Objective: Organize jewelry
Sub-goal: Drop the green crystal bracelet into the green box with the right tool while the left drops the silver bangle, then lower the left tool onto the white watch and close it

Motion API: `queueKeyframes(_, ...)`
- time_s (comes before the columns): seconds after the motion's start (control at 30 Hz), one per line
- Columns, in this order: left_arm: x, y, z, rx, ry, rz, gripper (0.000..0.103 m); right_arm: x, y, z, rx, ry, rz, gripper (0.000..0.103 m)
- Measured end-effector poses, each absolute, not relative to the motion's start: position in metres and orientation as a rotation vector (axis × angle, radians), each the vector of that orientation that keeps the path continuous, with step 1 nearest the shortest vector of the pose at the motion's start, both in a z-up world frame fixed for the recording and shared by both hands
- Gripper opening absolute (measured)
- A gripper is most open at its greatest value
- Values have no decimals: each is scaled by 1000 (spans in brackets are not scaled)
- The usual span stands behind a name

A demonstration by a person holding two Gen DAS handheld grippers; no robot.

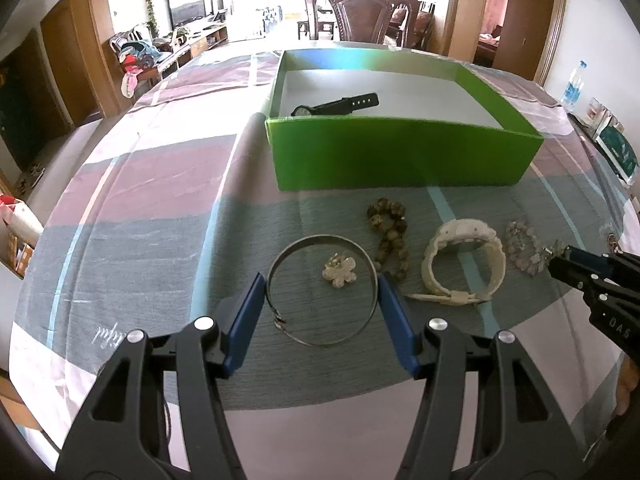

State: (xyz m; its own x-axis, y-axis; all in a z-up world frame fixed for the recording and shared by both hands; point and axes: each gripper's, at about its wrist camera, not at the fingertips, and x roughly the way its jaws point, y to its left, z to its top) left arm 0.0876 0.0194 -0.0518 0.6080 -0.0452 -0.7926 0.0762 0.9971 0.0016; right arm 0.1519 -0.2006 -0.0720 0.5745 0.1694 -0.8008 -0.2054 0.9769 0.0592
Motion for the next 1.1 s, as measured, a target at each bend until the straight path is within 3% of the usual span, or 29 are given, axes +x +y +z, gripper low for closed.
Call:
queueKeyframes(0.43,144,-1,46,137,694,-131,58,212,-203,37,-67,666,246,24)
queueKeyframes(0.67,231,-14,4,99,827,-138,58,298,-183,-15,-8,849,257,24)
queueKeyframes(0.83,264,-9,-16,42,884,-128,58,324,-180,-38,17,882,232,24)
queueKeyframes(0.9,270,-9,-19,24,899,-137,59,327,-183,-38,38,871,216,31)
queueKeyframes(0.93,270,-10,-19,19,900,-139,59,324,-185,-36,51,862,204,39)
queueKeyframes(0.97,269,-9,-19,19,895,-139,63,319,-187,-34,62,849,204,55)
queueKeyframes(1.0,264,-8,-17,26,886,-137,65,313,-191,-28,71,826,205,60)
queueKeyframes(1.1,241,-7,-6,61,851,-120,68,283,-201,-11,36,801,206,60)
